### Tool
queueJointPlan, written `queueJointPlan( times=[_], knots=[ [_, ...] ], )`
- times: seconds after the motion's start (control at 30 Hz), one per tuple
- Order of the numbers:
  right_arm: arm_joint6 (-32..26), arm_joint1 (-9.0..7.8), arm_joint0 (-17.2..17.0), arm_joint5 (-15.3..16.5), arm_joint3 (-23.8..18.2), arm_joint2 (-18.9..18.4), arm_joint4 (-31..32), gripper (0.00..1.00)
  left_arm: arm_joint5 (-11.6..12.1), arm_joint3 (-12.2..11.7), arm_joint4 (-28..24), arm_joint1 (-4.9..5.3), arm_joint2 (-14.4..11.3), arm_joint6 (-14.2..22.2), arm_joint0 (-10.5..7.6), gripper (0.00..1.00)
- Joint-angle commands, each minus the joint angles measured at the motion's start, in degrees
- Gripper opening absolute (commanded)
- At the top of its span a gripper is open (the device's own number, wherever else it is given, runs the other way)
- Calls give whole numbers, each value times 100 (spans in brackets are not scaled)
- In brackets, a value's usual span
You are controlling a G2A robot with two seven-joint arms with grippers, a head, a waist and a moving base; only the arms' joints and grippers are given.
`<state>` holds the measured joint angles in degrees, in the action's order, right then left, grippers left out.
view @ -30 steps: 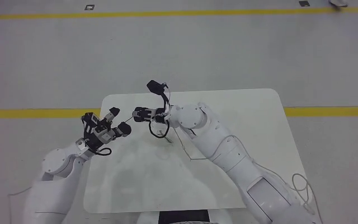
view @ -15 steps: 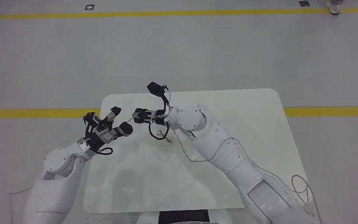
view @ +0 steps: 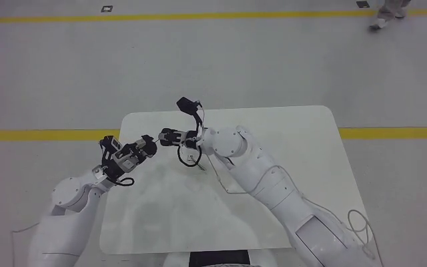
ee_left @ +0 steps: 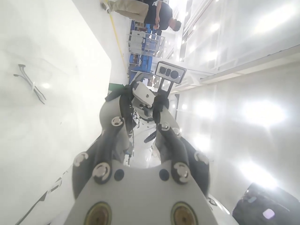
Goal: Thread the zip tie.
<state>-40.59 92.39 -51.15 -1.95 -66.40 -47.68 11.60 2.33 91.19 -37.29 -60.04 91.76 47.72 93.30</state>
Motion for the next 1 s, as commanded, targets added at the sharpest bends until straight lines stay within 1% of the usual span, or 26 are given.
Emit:
queueJointPlan(
  times=[0.0, 0.07, 0.13, 0.4, 0.5, 0.67, 0.97],
  knots=[
    [1, -5, -8, 9, -21, -4, 7, 0, -5, -2, 0, 2, -3, -15, -1, 16],
    [11, -10, -19, 16, -43, -10, 11, 0, -12, -2, -3, 4, -7, -26, -2, 16],
    [18, -14, -30, 23, -66, -15, 8, 0, -22, -4, -11, 6, -10, -35, -2, 14],
    [0, -18, -42, 13, -151, 3, -12, 0, -32, -23, -45, 13, -21, -71, -13, 15],
    [-9, -15, -35, 5, -148, 23, -17, 0, -36, -23, -58, 15, -29, -59, -19, 13],
    [-28, -3, -5, -9, -99, 57, -55, 0, -37, -20, -75, 21, -40, -32, -28, 13],
    [-7, 11, 32, 14, -42, 89, -103, 0, -37, -28, -64, 31, -69, -9, -45, 5]
  ],
)
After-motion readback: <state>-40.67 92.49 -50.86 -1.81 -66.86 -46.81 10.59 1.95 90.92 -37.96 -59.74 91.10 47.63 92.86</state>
